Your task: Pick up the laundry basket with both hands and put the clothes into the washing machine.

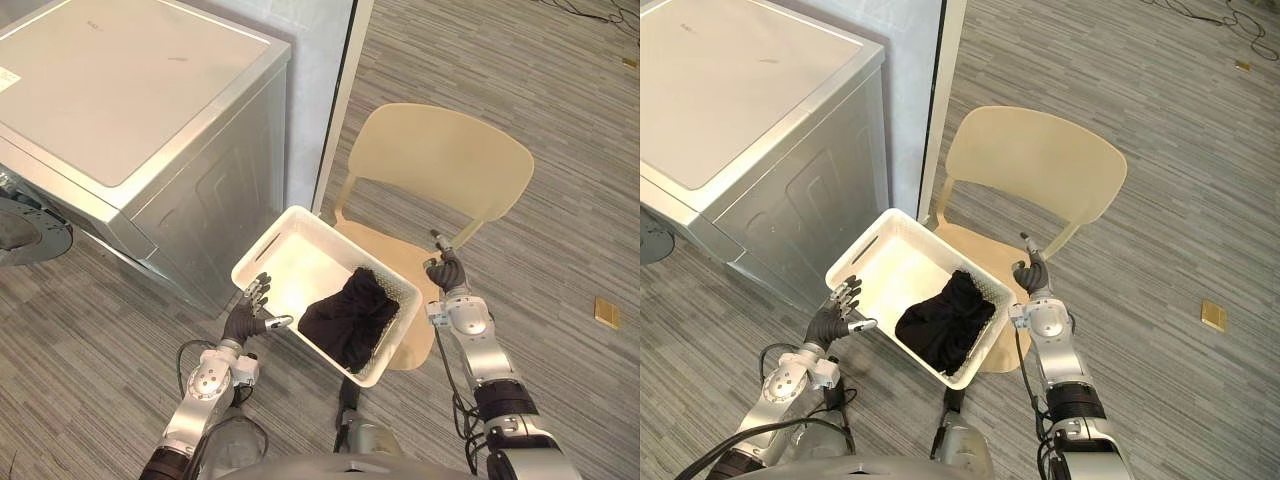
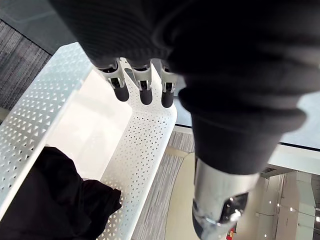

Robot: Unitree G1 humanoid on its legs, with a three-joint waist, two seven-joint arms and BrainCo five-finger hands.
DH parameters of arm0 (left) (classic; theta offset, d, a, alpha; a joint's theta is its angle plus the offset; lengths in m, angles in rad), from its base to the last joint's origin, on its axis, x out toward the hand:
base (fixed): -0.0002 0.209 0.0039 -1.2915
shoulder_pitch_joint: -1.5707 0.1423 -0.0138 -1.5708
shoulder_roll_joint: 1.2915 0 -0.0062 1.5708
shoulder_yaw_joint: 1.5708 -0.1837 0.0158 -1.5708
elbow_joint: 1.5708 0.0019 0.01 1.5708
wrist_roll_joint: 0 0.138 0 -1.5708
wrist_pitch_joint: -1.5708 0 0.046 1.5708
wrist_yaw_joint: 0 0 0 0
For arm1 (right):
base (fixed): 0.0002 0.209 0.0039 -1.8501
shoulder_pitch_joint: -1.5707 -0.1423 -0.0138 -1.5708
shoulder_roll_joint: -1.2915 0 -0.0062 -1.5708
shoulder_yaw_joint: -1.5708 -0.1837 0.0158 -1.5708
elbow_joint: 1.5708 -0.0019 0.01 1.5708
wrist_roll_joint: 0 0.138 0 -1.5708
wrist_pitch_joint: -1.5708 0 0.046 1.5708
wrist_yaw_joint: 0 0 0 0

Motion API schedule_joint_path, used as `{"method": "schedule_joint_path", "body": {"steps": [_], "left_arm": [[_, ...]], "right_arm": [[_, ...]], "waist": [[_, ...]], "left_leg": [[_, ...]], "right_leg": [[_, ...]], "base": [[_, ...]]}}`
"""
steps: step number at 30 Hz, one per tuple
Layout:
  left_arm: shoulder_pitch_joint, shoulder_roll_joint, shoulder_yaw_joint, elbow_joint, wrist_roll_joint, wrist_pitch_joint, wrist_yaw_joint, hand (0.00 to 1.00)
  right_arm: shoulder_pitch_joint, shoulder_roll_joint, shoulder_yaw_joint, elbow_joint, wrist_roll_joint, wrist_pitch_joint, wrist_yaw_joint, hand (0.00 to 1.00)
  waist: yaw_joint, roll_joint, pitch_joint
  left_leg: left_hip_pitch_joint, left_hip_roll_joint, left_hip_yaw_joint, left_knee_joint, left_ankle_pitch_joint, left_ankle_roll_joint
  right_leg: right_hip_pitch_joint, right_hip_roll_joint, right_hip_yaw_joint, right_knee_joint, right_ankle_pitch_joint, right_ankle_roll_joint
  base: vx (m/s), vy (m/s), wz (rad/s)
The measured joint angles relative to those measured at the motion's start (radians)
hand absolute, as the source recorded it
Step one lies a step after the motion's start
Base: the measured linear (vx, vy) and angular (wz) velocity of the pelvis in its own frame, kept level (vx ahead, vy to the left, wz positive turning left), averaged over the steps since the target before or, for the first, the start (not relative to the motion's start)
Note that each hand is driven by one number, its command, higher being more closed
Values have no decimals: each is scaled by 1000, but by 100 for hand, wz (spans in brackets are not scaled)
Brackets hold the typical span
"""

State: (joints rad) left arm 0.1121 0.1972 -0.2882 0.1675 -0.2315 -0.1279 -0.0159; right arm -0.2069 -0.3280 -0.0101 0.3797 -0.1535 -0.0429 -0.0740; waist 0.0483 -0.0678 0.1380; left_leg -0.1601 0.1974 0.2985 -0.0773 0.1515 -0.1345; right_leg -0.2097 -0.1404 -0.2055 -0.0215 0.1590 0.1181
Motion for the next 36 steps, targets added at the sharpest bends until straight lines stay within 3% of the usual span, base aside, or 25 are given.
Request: {"method": "schedule_joint_path", "body": {"steps": [12,17,22,26,29,33,36], "left_arm": [[20,19,-29,5,1,0,-10,0],[-20,20,-28,6,19,0,-7,0],[-90,22,-13,12,0,-3,34,0],[-125,23,26,10,-25,-6,57,0],[-143,21,33,-1,-53,-21,68,0],[-149,15,27,-1,-82,-31,74,0],[-160,13,4,-10,-91,-33,74,0]], "right_arm": [[-54,3,166,95,-2,5,43,0],[-106,3,175,112,-1,5,41,0],[-278,2,214,301,-9,8,35,0],[-462,-19,241,472,-15,23,3,0],[-591,-81,272,583,-79,27,-2,0],[-660,-94,291,670,-171,34,-8,0],[-682,-113,342,698,-268,37,-61,0]], "waist": [[14,-7,11],[14,-16,58],[32,-17,153],[44,-5,228],[65,24,277],[73,49,306],[76,54,311]], "left_leg": [[-89,-1,-29,0,23,4],[-123,0,-54,0,27,6],[-167,0,-71,1,49,7],[-195,0,-79,6,65,16],[-228,-2,-85,8,74,21],[-262,-5,-91,8,80,24],[-293,-7,-96,6,82,25]], "right_leg": [[-72,3,-3,8,7,1],[-95,3,-22,14,7,1],[-139,2,-31,35,16,-11],[-161,2,-36,38,26,-19],[-188,1,-40,36,37,-20],[-216,0,-46,31,45,-20],[-245,-4,-51,31,46,-19]], "base": [[-7,-6,6],[-31,-3,11],[-49,-2,6],[-61,-11,4],[-52,-21,3],[-42,-26,4],[-23,-16,5]]}}
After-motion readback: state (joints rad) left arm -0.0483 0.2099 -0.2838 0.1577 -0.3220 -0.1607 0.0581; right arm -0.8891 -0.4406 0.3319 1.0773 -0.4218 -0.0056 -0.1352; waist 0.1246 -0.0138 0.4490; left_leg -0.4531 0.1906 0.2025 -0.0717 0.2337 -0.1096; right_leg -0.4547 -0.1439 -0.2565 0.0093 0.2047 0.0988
